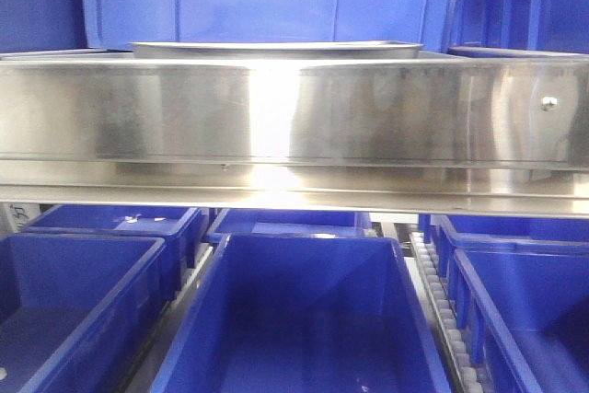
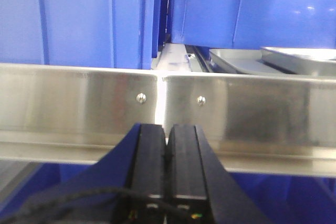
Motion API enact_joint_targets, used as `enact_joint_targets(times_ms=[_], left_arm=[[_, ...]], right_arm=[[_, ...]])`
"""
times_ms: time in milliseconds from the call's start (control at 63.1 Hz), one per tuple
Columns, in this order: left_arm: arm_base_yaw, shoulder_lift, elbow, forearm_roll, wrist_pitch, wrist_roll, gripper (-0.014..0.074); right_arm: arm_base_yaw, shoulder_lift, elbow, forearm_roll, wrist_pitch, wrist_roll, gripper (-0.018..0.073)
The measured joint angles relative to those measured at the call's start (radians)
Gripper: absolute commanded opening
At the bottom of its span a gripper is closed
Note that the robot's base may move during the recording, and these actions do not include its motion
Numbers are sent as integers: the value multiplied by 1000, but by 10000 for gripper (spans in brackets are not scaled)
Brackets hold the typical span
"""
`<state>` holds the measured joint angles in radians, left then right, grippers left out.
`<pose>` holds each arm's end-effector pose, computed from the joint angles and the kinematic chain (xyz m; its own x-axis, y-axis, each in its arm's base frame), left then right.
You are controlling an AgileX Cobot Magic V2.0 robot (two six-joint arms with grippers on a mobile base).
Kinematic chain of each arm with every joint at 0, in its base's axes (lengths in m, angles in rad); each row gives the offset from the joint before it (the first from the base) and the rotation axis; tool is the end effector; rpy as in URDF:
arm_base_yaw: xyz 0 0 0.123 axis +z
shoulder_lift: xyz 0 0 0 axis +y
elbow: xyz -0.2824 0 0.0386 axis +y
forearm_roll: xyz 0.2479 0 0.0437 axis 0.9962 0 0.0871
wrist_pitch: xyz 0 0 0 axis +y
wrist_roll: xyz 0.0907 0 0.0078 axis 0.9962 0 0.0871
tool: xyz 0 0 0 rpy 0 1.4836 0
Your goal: Stack silver trays without gaps
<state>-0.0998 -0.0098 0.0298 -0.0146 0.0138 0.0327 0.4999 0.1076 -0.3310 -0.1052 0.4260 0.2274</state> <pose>0.0566 -0.0057 0.2023 0.0549 0.0127 -0.9984 0.0989 0.9949 0.0181 0.0421 0.0185 0.2788 -0.1562 0.0640 -0.9856 -0.4242 0.8968 0.1255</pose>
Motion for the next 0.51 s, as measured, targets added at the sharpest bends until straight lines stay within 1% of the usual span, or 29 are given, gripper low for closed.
enact_joint_targets(times_ms=[507], left_arm=[[0, -1, 0, -1, -7, 0, -47]], right_arm=[[0, 0, 0, 0, 0, 0, 50]])
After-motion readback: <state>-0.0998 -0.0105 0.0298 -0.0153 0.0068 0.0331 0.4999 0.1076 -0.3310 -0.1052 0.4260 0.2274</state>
